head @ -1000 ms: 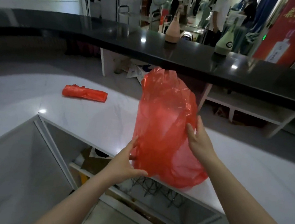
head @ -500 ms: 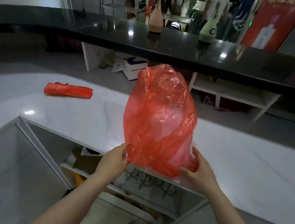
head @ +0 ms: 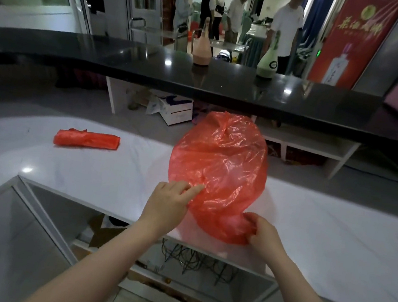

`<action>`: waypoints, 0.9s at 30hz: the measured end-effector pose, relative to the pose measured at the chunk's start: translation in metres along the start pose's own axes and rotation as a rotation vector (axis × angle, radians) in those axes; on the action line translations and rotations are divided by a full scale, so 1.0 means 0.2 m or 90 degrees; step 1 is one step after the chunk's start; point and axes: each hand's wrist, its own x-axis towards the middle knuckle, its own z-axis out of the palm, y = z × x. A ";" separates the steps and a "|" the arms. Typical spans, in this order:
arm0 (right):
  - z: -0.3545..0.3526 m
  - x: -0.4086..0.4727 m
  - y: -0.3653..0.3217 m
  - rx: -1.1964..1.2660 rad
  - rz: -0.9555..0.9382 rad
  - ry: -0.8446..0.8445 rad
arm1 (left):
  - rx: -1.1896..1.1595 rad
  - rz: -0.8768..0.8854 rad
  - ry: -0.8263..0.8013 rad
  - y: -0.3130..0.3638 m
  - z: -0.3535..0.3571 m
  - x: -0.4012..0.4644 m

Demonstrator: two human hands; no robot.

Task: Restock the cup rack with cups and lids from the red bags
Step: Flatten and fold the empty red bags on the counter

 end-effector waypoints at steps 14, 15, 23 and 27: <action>-0.30 0.09 -0.06 0.569 0.375 0.210 | -0.372 -0.665 0.083 -0.42 -0.10 -0.15; -0.31 0.09 -0.07 0.644 0.405 0.202 | -0.392 -0.703 0.100 -0.44 -0.10 -0.18; -0.34 0.13 -0.13 0.750 0.450 0.121 | -0.519 -0.863 0.248 -0.56 -0.19 -0.25; -0.35 0.14 -0.15 0.903 0.448 0.108 | -0.548 -0.927 0.327 -0.63 -0.25 -0.30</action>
